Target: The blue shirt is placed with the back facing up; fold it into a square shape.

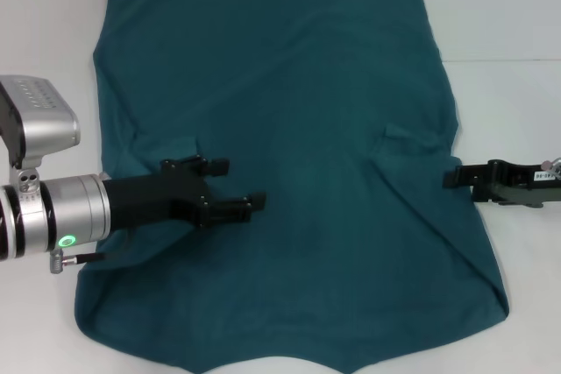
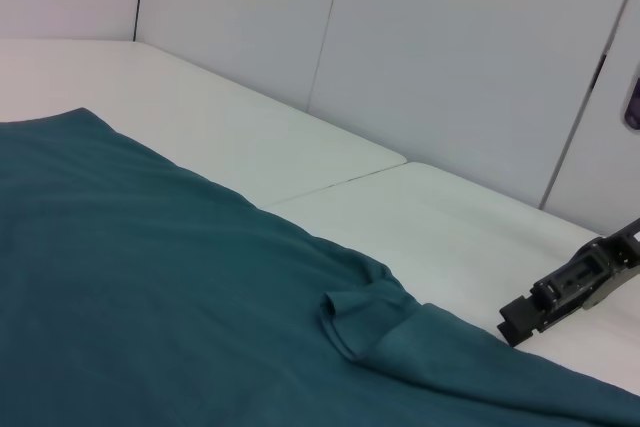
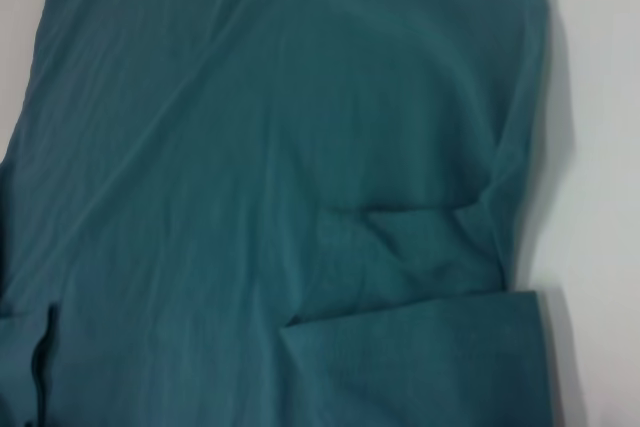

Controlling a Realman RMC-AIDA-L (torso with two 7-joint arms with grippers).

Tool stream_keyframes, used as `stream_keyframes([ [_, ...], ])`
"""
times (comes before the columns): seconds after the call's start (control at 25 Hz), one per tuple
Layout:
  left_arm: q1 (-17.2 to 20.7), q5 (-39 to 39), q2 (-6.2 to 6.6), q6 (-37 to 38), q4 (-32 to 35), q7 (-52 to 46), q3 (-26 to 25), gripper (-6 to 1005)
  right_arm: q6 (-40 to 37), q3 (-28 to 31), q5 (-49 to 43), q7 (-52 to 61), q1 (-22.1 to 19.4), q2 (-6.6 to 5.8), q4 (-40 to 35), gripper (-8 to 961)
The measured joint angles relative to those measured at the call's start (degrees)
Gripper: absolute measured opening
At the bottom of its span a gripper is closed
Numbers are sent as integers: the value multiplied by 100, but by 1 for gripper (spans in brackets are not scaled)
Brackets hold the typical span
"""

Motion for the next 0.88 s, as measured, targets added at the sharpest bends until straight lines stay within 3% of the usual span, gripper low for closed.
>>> stream_keyframes([
  [0.56, -1, 15, 0, -5, 0, 0, -12, 908, 33, 19, -22, -5, -58, -60, 35, 704],
  [0.88, -18, -3, 0, -15, 0, 0, 6, 908, 133, -16, -22, -33, -11, 71, 35, 678],
])
